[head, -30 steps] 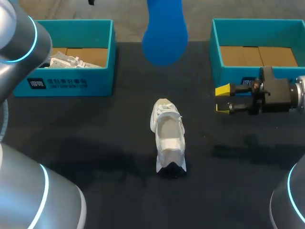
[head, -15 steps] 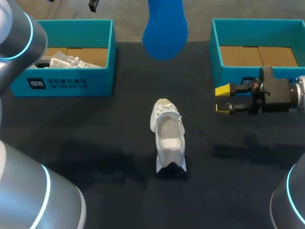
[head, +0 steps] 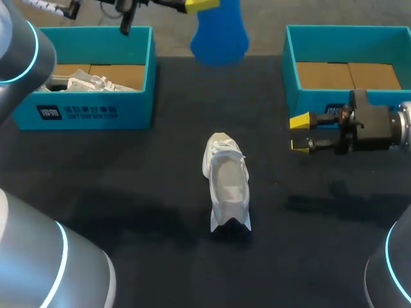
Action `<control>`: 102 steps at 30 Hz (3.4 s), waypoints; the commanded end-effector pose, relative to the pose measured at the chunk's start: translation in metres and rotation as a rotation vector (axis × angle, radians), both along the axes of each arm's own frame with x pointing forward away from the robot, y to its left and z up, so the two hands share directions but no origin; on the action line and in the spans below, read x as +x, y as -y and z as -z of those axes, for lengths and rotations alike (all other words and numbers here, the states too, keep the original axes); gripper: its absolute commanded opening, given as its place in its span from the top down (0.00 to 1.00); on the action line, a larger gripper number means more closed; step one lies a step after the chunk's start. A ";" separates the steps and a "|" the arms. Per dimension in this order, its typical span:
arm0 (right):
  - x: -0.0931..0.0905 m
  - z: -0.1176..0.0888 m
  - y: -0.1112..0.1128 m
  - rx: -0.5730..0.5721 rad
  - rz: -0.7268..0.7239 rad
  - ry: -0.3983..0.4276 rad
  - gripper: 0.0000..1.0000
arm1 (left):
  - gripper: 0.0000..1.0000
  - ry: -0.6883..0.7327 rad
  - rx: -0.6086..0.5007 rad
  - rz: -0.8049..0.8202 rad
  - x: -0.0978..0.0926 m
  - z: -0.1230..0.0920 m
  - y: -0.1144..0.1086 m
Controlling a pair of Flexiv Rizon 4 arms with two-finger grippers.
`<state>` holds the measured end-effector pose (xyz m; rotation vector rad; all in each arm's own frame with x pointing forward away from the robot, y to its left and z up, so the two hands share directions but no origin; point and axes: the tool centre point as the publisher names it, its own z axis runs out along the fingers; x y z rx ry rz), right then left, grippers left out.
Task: Take the shoe out of the shoebox, open the shoe tongue, remove and reinsert the insole, then place the shoe into the shoebox
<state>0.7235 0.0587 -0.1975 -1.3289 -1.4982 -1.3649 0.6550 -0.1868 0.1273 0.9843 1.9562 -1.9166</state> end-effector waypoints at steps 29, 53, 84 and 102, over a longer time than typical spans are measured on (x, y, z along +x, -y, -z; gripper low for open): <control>0.000 0.001 -0.001 -0.001 0.002 0.000 0.00 | 1.00 0.642 0.073 0.094 -0.002 0.072 -0.007; 0.000 0.001 -0.001 -0.001 0.002 0.000 0.00 | 1.00 1.119 -0.233 0.112 -0.046 0.135 -0.015; 0.000 0.001 -0.001 -0.001 0.002 0.000 0.00 | 1.00 1.201 -0.292 0.176 -0.044 0.188 -0.031; 0.000 0.001 -0.001 -0.001 0.002 0.000 0.00 | 1.00 1.474 -0.398 0.220 -0.016 0.238 -0.038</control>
